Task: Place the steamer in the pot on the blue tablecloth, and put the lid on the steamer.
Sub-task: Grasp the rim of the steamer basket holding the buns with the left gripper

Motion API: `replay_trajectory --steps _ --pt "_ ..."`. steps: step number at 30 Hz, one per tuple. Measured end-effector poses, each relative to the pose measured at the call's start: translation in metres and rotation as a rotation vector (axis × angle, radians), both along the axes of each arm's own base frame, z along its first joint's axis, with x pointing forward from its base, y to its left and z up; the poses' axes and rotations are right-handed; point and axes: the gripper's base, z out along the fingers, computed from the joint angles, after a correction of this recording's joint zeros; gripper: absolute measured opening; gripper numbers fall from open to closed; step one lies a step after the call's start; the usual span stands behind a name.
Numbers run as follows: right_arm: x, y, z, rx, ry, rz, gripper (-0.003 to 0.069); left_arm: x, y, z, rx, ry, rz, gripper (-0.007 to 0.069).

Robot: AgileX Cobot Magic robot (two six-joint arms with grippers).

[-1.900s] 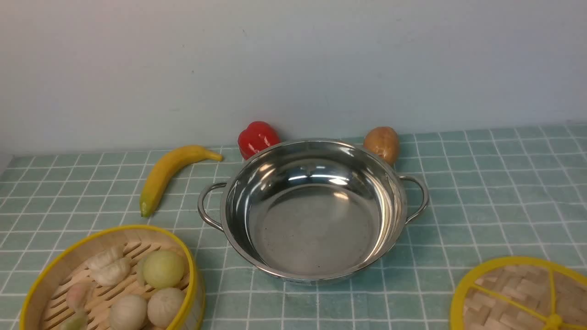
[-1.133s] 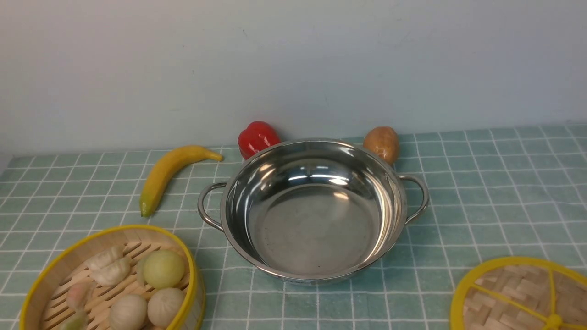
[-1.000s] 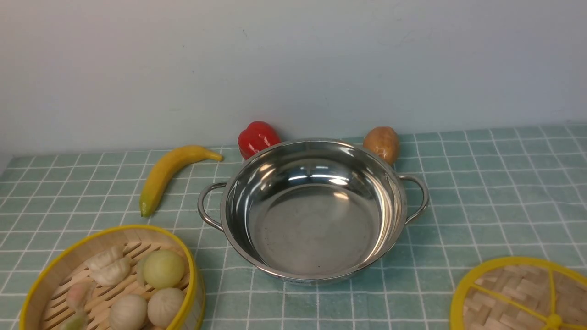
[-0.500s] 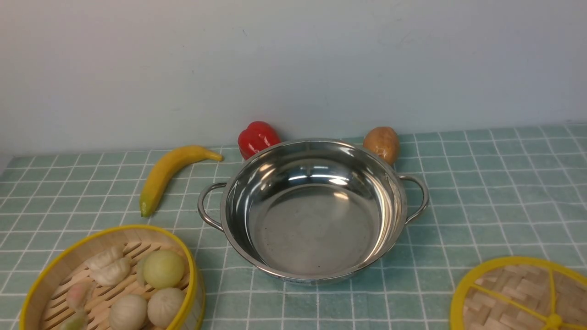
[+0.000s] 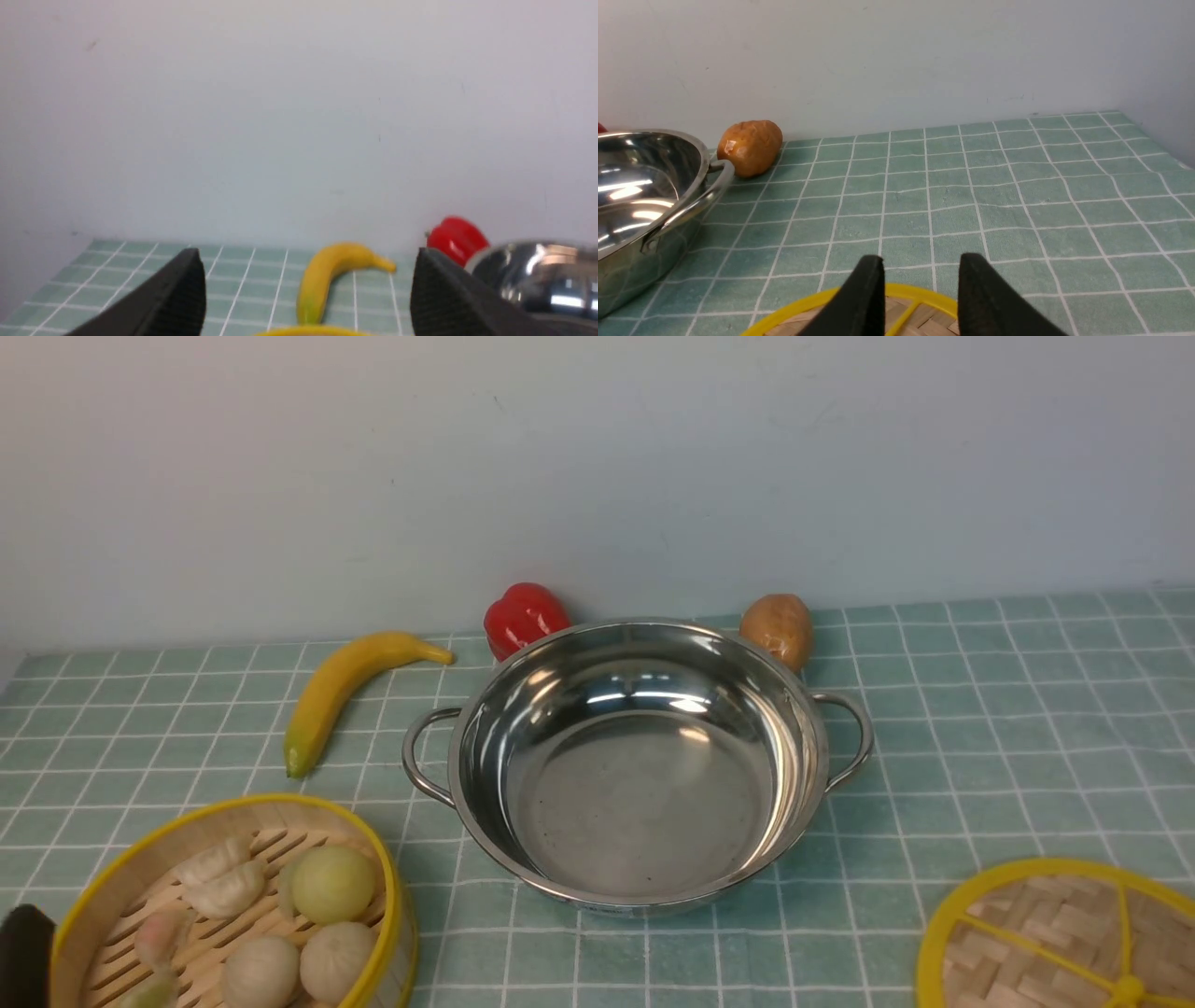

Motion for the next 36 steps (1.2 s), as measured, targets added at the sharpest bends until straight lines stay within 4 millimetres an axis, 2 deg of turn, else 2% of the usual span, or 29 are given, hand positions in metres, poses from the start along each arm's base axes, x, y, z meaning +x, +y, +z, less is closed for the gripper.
replay_trajectory --steps 1,4,7,22,27,29,33,34,36 --pt "0.000 0.000 0.000 0.003 -0.001 0.000 0.0243 0.000 0.001 0.002 -0.019 -0.020 0.004 0.0545" --pt "0.000 0.000 0.000 0.008 -0.001 -0.001 0.0243 -0.002 0.004 0.009 -0.220 -0.124 0.010 0.0545" --pt "0.000 0.000 0.000 0.008 -0.002 -0.001 0.0243 -0.003 0.005 0.011 -0.308 -0.156 0.004 0.0545" --pt "0.000 0.000 0.000 0.009 -0.003 0.000 0.0243 -0.003 0.005 0.014 -0.242 -0.186 0.009 0.0545" --pt "0.000 0.000 0.000 0.009 -0.003 0.000 0.0243 -0.003 0.004 0.016 -0.276 -0.172 -0.006 0.0545" --pt "0.000 0.000 0.000 0.009 -0.003 0.000 0.0243 -0.005 0.001 0.026 -0.289 -0.137 -0.033 0.0545" --pt "0.000 0.000 0.000 0.009 -0.003 0.000 0.0243 -0.014 -0.006 0.058 -0.242 -0.043 -0.087 0.0545" --pt "0.000 0.000 0.000 0.009 -0.003 0.000 0.0243 -0.013 -0.007 0.059 -0.233 -0.015 -0.090 0.0545" --pt "0.000 0.000 0.000 0.009 -0.003 0.000 0.0243 -0.016 -0.012 0.083 -0.154 0.149 -0.128 0.0545"
